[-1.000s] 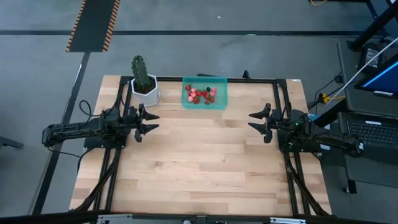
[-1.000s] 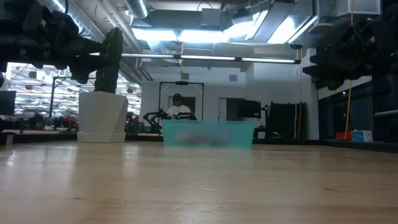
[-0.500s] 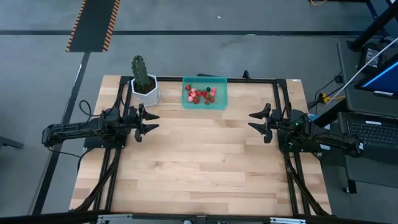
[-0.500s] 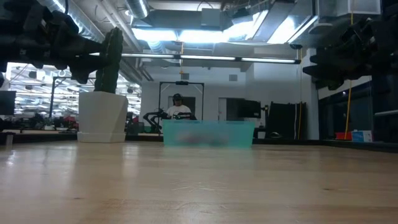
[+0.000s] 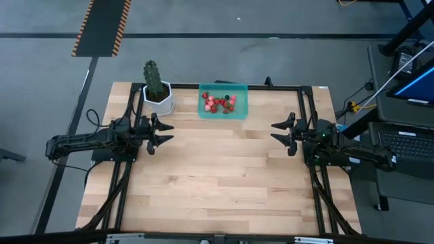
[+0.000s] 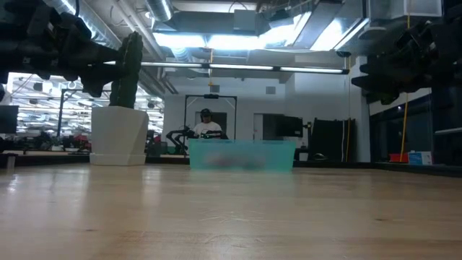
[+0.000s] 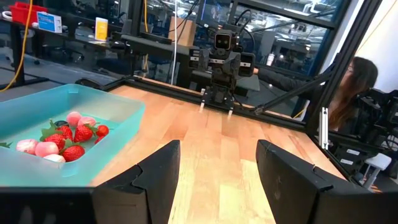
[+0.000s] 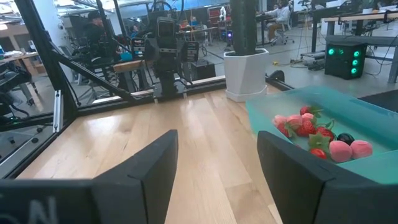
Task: Pick and placing Produce into tupperware
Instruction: Return to Home Position
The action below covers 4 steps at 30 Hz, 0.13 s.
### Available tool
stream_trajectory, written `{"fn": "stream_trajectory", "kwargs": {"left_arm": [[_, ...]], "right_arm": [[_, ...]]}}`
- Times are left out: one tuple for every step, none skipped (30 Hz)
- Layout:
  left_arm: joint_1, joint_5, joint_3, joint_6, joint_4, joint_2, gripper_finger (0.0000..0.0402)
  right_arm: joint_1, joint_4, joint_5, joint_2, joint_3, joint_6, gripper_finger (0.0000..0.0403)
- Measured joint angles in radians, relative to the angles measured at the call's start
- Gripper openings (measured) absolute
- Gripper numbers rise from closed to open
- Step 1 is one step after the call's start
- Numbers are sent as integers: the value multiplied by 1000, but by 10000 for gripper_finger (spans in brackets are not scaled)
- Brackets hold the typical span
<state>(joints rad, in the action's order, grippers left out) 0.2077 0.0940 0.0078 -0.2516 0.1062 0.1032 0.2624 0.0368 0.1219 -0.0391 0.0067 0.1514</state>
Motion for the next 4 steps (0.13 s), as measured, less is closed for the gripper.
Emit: {"fn": "stream_trajectory", "kwargs": {"left_arm": [[0,0,0,0,0,0,204],[0,0,0,0,0,0,204],[0,0,0,0,0,0,204],[0,0,0,0,0,0,204]], "right_arm": [[0,0,0,0,0,1,222],[0,0,0,0,0,1,222],[0,0,0,0,0,1,222],[0,0,0,0,0,1,222]]}}
